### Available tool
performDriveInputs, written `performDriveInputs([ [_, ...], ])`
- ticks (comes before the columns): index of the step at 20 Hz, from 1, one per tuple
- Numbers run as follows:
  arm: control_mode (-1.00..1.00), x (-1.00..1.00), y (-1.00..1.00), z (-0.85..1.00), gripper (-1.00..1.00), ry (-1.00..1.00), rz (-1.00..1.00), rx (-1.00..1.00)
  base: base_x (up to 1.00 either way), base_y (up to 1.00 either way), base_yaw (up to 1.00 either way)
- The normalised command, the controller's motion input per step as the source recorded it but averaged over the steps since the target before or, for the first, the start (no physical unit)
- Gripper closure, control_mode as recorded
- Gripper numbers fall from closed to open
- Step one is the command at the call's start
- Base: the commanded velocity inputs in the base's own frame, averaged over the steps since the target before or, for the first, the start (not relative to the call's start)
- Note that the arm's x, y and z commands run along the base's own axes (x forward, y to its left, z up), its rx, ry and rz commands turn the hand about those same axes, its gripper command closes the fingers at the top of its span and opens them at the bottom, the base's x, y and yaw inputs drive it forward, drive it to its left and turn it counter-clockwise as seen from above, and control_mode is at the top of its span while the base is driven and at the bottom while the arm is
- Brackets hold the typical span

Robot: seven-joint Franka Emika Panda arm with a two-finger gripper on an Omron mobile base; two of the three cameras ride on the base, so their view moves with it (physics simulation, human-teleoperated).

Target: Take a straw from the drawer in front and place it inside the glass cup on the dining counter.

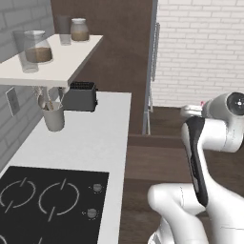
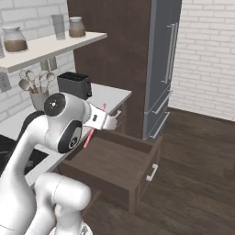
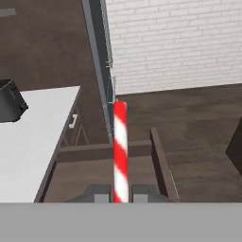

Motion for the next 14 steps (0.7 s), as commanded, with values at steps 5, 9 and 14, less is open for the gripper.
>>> performDriveInputs([
  [5, 1.0, -0.73, 0.0, 0.26, 1.0, 0.0, 0.04, 0.01, -0.2, 0.0, 0.01],
  [9, 1.0, 0.0, 0.0, 0.0, 1.0, 0.0, 0.0, 0.0, -1.0, -0.03, 0.02],
  [14, 1.0, 0.0, 0.0, 0.0, 1.0, 0.0, 0.0, 0.0, -0.68, -0.73, -0.01],
])
